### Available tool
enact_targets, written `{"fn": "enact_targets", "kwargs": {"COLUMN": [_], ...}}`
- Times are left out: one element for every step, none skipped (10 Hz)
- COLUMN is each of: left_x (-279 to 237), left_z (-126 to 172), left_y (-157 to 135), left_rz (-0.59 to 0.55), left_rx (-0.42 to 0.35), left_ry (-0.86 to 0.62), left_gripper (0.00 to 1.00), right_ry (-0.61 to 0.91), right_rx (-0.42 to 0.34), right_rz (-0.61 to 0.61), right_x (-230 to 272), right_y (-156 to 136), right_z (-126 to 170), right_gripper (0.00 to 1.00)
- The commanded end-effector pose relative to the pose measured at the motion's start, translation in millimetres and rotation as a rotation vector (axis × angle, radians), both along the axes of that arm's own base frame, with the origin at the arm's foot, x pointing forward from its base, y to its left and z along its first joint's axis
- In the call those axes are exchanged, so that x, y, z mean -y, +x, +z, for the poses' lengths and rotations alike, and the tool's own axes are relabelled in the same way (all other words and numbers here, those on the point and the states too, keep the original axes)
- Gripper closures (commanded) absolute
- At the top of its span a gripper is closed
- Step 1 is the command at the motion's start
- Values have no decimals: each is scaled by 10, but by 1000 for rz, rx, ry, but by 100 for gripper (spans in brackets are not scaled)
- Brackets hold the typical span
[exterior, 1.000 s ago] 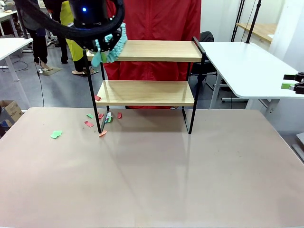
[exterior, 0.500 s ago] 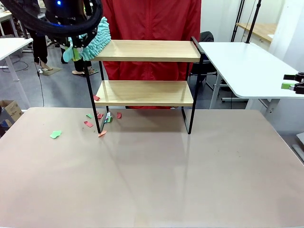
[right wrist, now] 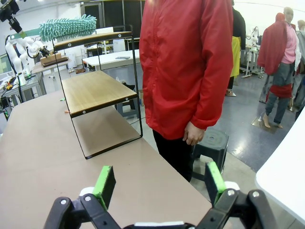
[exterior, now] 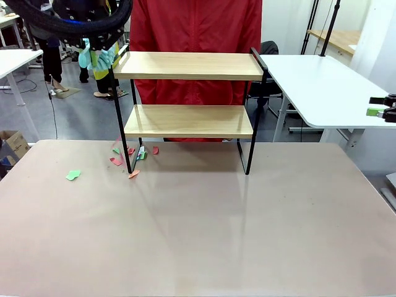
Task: Clean the shelf.
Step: Clean the specific section of the Shelf indicated by the human with the Duster.
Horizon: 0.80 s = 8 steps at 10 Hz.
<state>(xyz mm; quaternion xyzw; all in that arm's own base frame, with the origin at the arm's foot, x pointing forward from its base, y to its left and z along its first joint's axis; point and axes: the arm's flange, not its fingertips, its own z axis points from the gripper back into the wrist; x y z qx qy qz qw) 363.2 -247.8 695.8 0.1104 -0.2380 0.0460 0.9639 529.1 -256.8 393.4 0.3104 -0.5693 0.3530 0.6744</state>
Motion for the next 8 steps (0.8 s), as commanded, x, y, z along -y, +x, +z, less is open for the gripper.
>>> {"fn": "enact_targets", "kwargs": {"left_x": [-46, -50, -63, -84, -126, -196, -298, -402], "left_z": [7, 30, 61, 97, 137, 180, 219, 246], "left_y": [-47, -65, -95, -140, -196, -256, -333, -405], "left_rz": [-10, -34, -60, -120, -173, -261, -345, -438], "left_rx": [51, 65, 83, 98, 117, 134, 131, 128], "left_ry": [-8, -27, -46, -74, -93, -132, -154, -182], "left_gripper": [87, 87, 87, 87, 87, 87, 87, 87], "right_ry": [-12, -12, -12, -12, -12, -12, -12, -12], "right_rx": [-13, -13, -13, -13, -13, -13, -13, -13], "right_rz": [-11, -11, -11, -11, -11, -11, -11, -11], "right_x": [-36, -36, -36, -36, -36, -36, -36, -36], "right_y": [9, 9, 9, 9, 9, 9, 9, 9], "right_z": [69, 69, 69, 69, 69, 69, 69, 69], "right_gripper": [0, 0, 0, 0, 0, 0, 0, 0]}}
